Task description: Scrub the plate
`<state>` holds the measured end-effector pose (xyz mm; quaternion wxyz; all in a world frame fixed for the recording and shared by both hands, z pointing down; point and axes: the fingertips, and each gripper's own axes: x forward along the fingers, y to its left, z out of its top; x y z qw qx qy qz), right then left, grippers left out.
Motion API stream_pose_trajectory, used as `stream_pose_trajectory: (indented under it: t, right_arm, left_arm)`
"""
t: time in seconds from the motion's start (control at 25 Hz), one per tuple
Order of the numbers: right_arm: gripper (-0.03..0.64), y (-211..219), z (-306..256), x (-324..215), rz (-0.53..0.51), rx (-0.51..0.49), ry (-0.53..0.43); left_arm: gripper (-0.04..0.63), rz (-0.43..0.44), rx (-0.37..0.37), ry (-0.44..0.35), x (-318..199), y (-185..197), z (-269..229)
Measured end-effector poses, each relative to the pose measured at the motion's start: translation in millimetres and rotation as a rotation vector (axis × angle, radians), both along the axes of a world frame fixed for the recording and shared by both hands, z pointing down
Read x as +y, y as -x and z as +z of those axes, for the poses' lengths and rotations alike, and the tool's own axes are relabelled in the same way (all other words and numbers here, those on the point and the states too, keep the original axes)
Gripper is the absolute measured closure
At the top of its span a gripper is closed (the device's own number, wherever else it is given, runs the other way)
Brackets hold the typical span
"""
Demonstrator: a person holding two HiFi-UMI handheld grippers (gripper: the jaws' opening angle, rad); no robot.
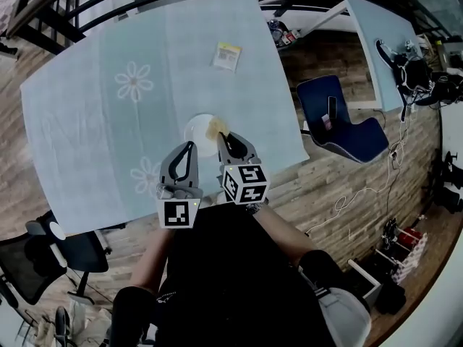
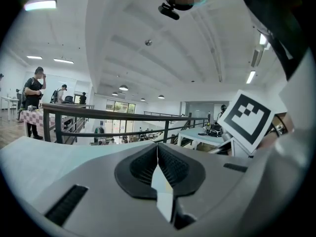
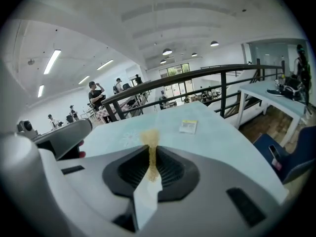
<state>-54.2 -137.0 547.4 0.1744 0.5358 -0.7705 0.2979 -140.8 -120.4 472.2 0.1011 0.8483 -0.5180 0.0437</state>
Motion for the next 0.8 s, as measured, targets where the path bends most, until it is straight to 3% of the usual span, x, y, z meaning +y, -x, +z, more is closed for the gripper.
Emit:
stream_pose_trajectory:
  t: [0.8]
  right_arm:
    - [0.569,24,105,-29,-0.098,0.062,0.228]
  left_arm:
    - [0.581,-0.077,-0.032,0.046,-3,30,27]
